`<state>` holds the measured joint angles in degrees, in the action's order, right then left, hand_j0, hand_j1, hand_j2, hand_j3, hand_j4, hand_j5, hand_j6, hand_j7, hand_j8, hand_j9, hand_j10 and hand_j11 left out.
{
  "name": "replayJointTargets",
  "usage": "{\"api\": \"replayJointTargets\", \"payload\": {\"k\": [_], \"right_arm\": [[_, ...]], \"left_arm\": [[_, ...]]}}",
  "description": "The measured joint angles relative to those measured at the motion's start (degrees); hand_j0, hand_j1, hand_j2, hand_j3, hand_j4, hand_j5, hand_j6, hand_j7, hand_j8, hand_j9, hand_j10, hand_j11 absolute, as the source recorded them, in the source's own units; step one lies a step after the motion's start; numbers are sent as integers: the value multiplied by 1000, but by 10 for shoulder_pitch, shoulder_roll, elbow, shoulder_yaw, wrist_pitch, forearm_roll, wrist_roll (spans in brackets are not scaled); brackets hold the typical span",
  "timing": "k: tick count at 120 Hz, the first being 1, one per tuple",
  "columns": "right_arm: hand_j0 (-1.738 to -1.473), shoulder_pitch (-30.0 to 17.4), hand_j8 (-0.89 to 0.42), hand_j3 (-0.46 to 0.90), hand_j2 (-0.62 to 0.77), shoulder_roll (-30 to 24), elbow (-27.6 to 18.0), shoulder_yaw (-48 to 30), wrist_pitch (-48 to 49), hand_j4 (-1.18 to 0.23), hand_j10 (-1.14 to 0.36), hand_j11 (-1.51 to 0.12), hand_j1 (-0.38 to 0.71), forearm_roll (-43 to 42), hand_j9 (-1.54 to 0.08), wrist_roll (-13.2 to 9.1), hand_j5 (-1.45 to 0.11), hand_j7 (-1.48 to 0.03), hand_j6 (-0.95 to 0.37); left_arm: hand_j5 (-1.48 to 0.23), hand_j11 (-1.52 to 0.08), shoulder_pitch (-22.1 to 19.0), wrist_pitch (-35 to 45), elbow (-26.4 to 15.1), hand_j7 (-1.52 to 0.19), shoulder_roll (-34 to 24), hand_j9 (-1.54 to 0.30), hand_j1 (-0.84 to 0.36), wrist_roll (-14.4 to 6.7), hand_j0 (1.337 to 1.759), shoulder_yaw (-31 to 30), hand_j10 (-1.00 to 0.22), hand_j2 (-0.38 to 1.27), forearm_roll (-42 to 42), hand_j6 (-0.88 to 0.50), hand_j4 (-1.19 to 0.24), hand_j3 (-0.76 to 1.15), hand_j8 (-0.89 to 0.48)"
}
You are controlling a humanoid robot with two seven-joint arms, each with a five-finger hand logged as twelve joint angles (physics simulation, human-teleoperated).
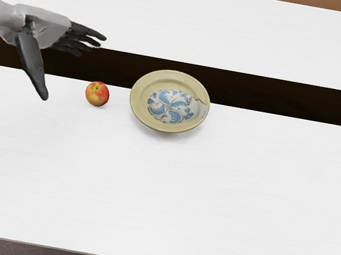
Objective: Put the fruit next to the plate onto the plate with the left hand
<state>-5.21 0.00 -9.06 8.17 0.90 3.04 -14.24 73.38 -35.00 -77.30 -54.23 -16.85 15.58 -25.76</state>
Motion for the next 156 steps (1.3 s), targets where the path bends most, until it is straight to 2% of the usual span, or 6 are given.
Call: {"api": "replayJointTargets", "payload": {"k": [15,30,47,87,121,156], "right_arm": [[-1658,0,0,0,0,0,0,0,0,0,0,0,-349,1,0,0,0,0,0],[-1658,1,0,0,0,0,0,0,0,0,0,0,-349,1,0,0,0,0,0],[-1658,1,0,0,0,0,0,0,0,0,0,0,-349,1,0,0,0,0,0],[-1658,1,0,0,0,0,0,1,0,0,0,0,-349,0,0,0,0,0,0],[-1658,1,0,0,0,0,0,1,0,0,0,0,-349,-1,0,0,0,0,0],[-1658,1,0,0,0,0,0,1,0,0,0,0,-349,-1,0,0,0,0,0]], "left_arm": [[-25,-24,9,0,-11,-25,2,-25,327,-11,1658,3,-22,4,-3,-23,-23,0,-23],[-25,-25,58,0,-17,-25,46,-25,327,-123,1658,11,-22,5,-25,-24,-23,0,-23],[-28,-27,38,15,-24,-27,126,-27,324,-167,1658,10,-24,4,-183,-25,-24,0,-25],[-101,-100,-57,176,-50,-100,199,-100,258,-181,1658,6,-80,16,-446,-81,-80,0,-81],[-224,-224,-75,241,-27,-224,233,-224,144,-181,1658,-33,-175,36,-510,-177,-176,0,-177],[-294,-293,-77,293,42,-294,274,-294,80,-182,1658,-95,-229,48,-540,-231,-230,0,-231]]}}
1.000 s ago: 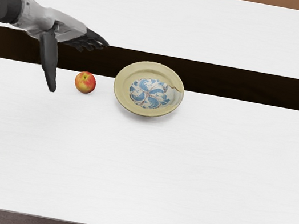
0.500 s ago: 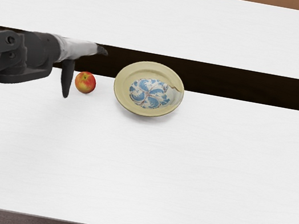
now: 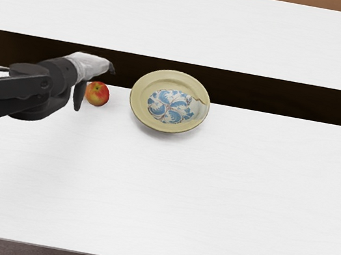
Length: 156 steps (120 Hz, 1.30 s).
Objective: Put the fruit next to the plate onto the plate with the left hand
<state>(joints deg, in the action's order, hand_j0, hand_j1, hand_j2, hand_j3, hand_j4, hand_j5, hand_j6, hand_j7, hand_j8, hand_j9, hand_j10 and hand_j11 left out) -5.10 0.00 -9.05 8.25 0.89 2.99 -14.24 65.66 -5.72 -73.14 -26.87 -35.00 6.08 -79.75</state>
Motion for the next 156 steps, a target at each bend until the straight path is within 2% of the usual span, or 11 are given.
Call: {"api": "replayJointTargets", "payload": {"k": [51,156], "right_arm": [[-1658,0,0,0,0,0,0,0,0,0,0,0,-349,0,0,0,0,0,0],[-1658,0,0,0,0,0,0,0,0,0,0,0,-349,0,0,0,0,0,0]], "left_arm": [[-453,-452,1,25,33,-453,23,-452,-66,0,1658,-18,-351,73,-1,-352,-351,0,-352],[-588,-587,-12,51,65,-587,62,-587,-190,0,1658,-34,-454,94,-1,-454,-454,0,-454]]}}
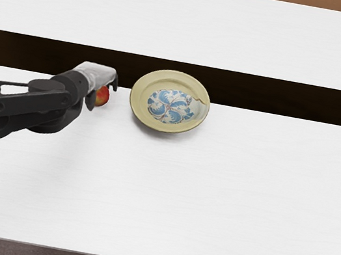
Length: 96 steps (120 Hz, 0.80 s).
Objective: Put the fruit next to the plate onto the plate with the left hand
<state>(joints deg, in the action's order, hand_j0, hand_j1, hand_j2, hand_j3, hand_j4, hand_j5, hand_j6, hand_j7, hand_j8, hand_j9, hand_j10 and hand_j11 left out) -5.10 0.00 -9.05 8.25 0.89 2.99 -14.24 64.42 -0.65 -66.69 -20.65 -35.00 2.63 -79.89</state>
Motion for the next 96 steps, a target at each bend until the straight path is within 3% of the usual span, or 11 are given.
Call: {"api": "replayJointTargets", "payload": {"k": [26,58,77,96], "right_arm": [[-1658,0,0,0,0,0,0,0,0,0,0,0,-349,0,0,0,0,0,0],[-1658,0,0,0,0,0,0,0,0,0,0,0,-349,0,0,0,0,0,0],[-1658,0,0,0,0,0,0,0,0,0,0,0,-349,0,0,0,0,0,0],[-1658,0,0,0,0,0,0,0,0,0,0,0,-349,0,0,0,0,0,0]], "left_arm": [[-637,-649,0,1,1,-644,-1,-650,-244,0,1658,-7,-504,104,-1,-503,-512,0,-492],[-772,-801,-1,-1,1,-792,0,-802,-259,0,1653,-9,-598,69,-1,-426,-614,0,-415],[-895,-904,1,-4,1,-906,-1,-907,-256,-1,1650,-9,-666,104,4,-375,-602,0,-378],[-974,-970,8,-7,1,-976,-3,-972,-325,0,1649,-8,-597,203,10,-302,-529,0,-304]]}}
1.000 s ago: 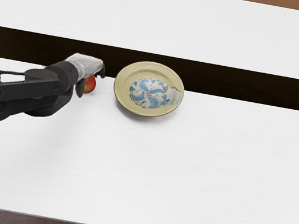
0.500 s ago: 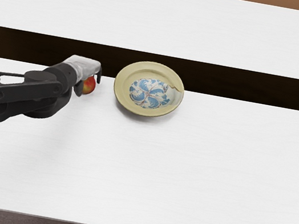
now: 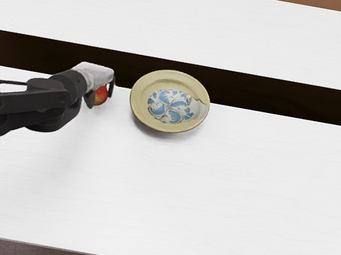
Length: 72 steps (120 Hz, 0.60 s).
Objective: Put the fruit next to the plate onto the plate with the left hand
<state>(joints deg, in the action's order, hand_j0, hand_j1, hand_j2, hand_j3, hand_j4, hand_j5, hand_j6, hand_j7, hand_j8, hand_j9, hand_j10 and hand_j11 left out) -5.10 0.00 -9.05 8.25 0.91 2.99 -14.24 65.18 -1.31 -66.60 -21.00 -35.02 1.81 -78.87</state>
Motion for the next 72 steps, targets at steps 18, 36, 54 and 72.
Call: {"api": "replayJointTargets", "payload": {"k": [18,36,54,72], "right_arm": [[-1658,0,0,0,0,0,0,0,0,0,0,0,-349,0,0,0,0,0,0],[-1658,0,0,0,0,0,0,0,0,0,0,0,-349,0,0,0,0,0,0],[-1658,0,0,0,0,0,0,0,0,0,0,0,-349,0,0,0,0,0,0],[-1658,0,0,0,0,0,0,0,0,0,0,0,-349,0,0,0,0,0,0]], "left_arm": [[-1026,-992,33,-12,0,-1006,-3,-993,-362,0,1650,4,-570,275,4,-250,-499,0,-269],[-1049,-998,88,-44,-1,-1016,5,-994,-399,0,1650,7,-557,354,30,-235,-469,0,-250],[-1051,-994,112,-56,-3,-1018,44,-994,-388,0,1652,11,-577,344,50,-239,-465,0,-266],[-1045,-986,120,-53,-5,-1012,78,-991,-390,0,1653,18,-593,365,54,-250,-473,0,-274]]}}
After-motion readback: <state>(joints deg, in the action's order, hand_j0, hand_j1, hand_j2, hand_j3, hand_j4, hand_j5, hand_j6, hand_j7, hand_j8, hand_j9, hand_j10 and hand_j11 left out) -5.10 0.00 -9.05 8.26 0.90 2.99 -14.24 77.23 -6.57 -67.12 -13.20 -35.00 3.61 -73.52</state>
